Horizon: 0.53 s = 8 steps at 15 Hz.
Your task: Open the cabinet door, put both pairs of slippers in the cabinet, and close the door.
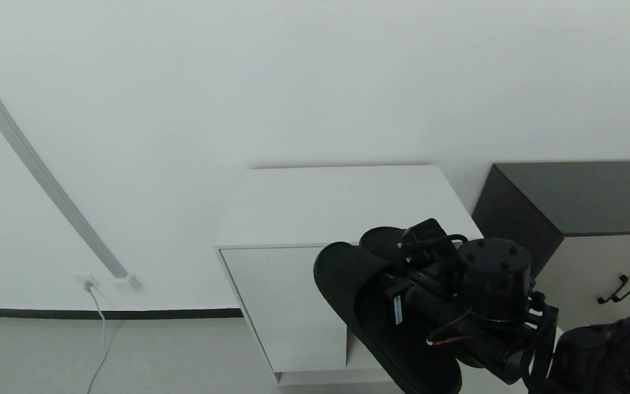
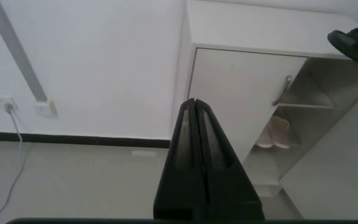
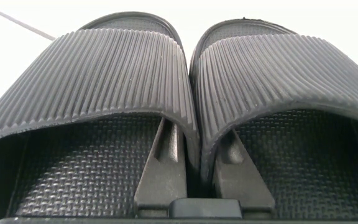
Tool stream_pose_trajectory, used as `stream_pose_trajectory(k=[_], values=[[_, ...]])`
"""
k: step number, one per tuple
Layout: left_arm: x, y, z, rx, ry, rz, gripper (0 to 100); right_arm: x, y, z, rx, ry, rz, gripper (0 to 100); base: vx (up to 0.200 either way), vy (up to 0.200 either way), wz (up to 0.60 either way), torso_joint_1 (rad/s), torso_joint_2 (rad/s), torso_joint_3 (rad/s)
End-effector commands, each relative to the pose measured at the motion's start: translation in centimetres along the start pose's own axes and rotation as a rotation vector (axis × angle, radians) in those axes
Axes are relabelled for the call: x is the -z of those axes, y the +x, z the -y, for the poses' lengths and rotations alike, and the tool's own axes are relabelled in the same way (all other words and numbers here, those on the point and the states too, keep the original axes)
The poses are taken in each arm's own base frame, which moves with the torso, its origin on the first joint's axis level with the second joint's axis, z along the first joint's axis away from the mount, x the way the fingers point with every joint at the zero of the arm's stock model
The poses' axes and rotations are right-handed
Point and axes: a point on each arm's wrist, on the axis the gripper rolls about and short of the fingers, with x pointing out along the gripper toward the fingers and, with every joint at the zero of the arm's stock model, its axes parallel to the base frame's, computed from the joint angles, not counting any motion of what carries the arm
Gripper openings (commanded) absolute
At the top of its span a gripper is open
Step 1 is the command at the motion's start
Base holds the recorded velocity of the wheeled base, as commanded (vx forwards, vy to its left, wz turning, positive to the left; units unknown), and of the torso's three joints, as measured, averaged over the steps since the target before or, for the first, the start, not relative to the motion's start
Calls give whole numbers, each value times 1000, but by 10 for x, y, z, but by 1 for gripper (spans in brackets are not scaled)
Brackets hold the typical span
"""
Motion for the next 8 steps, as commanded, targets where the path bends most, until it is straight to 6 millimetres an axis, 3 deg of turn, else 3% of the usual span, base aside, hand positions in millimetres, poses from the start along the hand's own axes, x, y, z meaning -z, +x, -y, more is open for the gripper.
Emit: stream_pose_trajectory(k=[1, 3, 8], values=[[0, 0, 0, -1, 0, 0, 0, -1, -1, 0, -1, 1, 3, 0, 0, -200, 0, 7, -2, 2], [0, 0, 0, -1, 0, 0, 0, 1, -2, 0, -1, -1, -4, 0, 0, -200, 0, 7, 2, 2], [0, 0, 0, -1, -2, 0, 0, 3, -3, 0, -3, -7, -13, 0, 0, 0, 0, 0, 0, 0]])
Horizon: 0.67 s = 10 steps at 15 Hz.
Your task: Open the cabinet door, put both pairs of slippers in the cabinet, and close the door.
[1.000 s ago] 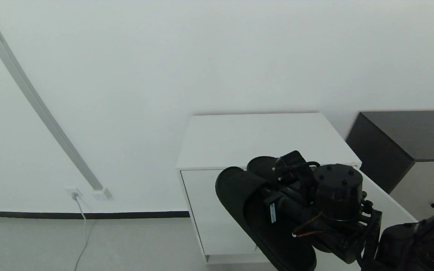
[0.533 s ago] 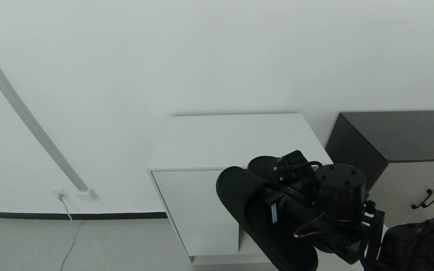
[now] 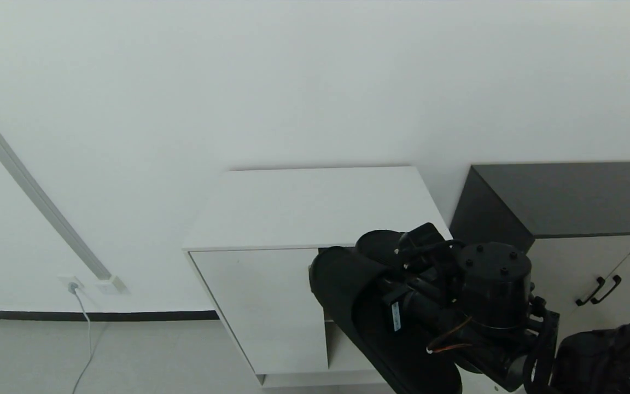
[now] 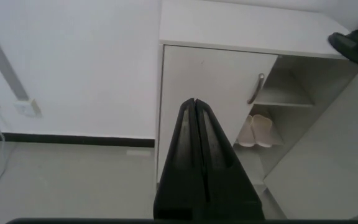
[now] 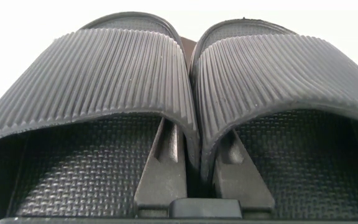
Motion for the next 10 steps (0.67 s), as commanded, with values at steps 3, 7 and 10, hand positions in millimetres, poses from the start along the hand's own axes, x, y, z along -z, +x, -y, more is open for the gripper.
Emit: stream_pose_trajectory(k=[3, 7, 10], values=[[0, 0, 0, 0, -2, 0, 0, 5, 0, 1, 6, -8, -13, 0, 0, 0, 0, 0, 0, 0], [0, 0, 0, 0, -2, 0, 0, 6, -1, 1, 5, -16, -18, 0, 0, 0, 0, 0, 0, 0], [0, 0, 0, 0, -4, 0, 0, 8, -1, 1, 5, -18, -26, 0, 0, 0, 0, 0, 0, 0]])
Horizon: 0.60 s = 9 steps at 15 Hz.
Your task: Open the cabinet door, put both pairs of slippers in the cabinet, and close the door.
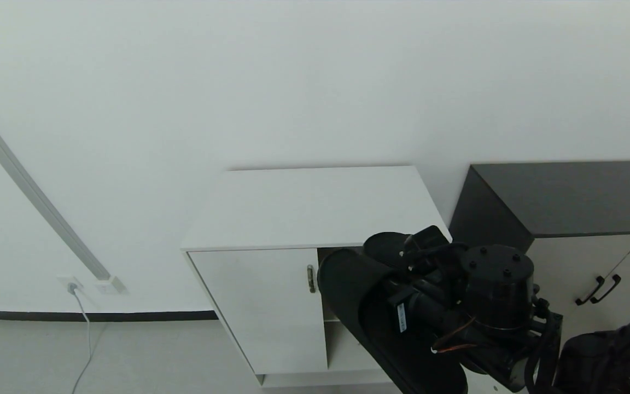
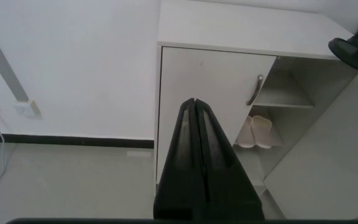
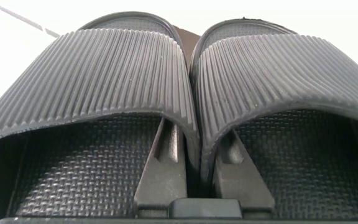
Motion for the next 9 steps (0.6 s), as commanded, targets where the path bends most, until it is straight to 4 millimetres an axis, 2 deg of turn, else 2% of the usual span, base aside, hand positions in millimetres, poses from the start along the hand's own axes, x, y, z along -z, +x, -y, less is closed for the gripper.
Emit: stream_pose_trajectory(k=[1, 9], values=[[0, 0, 0, 0, -1, 0, 0, 3, 1, -1, -1, -3, -9, 0, 0, 0, 0, -119, 286, 144], [0, 0, 0, 0, -1, 0, 0, 8, 0, 0, -1, -5, -10, 0, 0, 0, 0, -157, 350, 189]])
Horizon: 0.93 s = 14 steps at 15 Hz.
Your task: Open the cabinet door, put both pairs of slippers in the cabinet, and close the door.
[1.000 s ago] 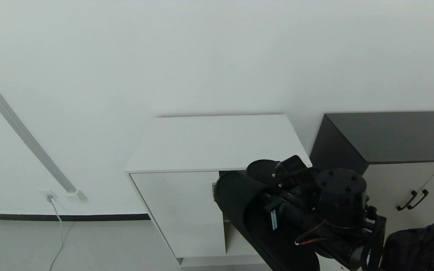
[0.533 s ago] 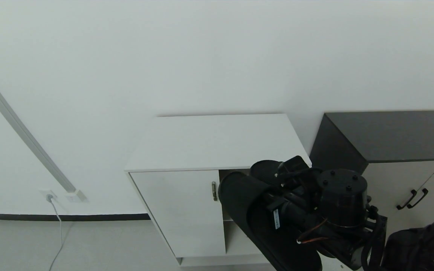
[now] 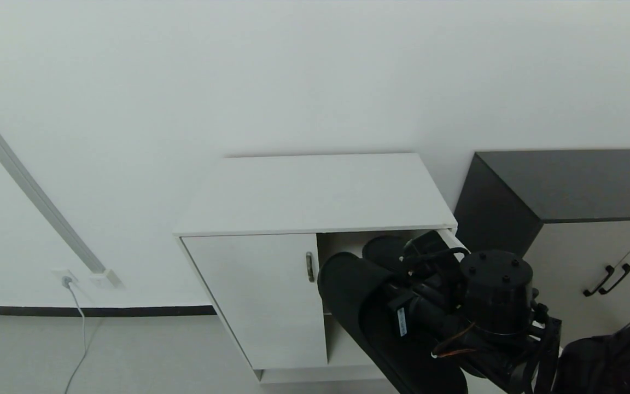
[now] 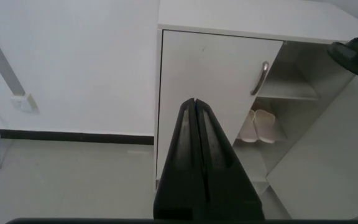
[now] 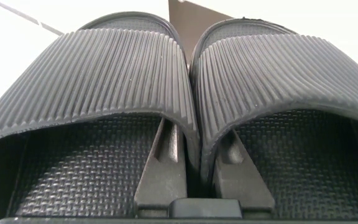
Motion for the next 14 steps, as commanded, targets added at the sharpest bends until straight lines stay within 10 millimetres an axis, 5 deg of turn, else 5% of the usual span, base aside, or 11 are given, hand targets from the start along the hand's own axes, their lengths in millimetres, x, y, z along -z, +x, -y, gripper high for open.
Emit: stream_pose_trajectory(k=[1, 14], values=[[0, 0, 0, 0, -1, 0, 0, 2, 1, 0, 0, -8, -7, 0, 0, 0, 0, -163, 369, 203], [0, 0, 0, 0, -2, 0, 0, 5, 1, 0, 0, -12, -18, 0, 0, 0, 0, -201, 485, 280]])
